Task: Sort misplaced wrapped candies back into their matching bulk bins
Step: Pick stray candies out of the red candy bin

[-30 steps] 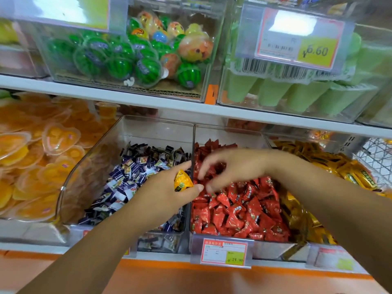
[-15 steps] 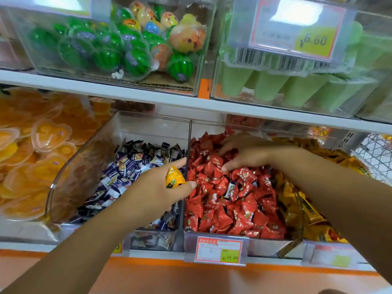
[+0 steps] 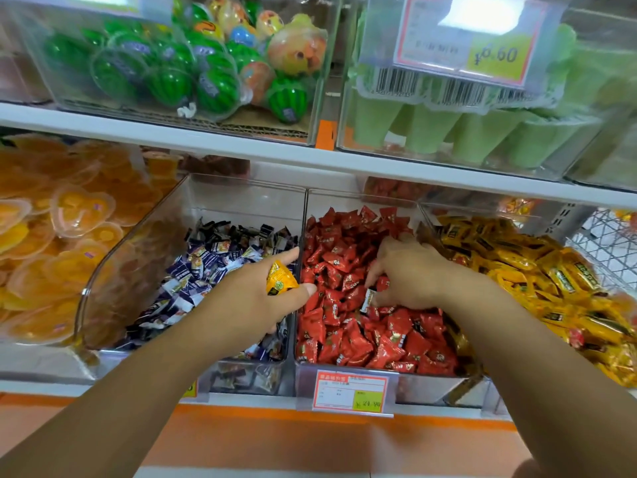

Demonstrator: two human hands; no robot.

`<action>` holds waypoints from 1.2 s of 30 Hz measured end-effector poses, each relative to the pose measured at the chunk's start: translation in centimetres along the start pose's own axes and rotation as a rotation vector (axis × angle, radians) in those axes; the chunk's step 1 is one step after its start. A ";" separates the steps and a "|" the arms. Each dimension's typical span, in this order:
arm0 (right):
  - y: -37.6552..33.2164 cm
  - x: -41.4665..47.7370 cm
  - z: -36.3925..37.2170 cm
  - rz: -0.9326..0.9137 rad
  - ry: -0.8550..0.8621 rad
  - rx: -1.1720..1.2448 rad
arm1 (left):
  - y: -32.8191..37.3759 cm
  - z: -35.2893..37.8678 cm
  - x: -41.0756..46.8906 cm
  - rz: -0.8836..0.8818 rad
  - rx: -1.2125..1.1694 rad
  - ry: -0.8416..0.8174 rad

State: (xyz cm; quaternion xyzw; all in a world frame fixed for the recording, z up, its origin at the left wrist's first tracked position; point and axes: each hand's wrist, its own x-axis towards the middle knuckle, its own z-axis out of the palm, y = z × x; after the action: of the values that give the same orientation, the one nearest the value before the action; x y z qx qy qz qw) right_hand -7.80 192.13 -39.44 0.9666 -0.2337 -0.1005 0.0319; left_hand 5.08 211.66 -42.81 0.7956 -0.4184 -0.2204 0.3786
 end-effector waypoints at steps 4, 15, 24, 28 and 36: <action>0.0 0.0 1.3 0.014 0.124 0.084 | 0.0 -0.1 0.0 -0.010 -0.016 -0.005; -0.9 -0.4 -0.3 0.011 0.522 0.751 | 0.3 -0.4 -0.7 -0.037 0.033 -0.068; -5.2 1.2 -2.5 -0.146 0.383 0.870 | 0.4 -0.4 -0.7 -0.040 -0.012 -0.080; -0.7 -1.6 -3.9 -0.075 -0.029 0.502 | 0.2 -0.5 -0.7 -0.039 0.018 -0.085; -4.3 -1.3 2.0 -0.152 -0.377 -0.025 | 0.4 -0.3 -0.7 -0.040 0.000 -0.067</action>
State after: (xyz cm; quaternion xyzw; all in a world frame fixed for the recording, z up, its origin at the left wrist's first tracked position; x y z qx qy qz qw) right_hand -7.46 196.56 -41.65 0.9451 -0.1604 -0.2845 -0.0082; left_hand 4.73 212.21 -42.30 0.7962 -0.4148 -0.2543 0.3597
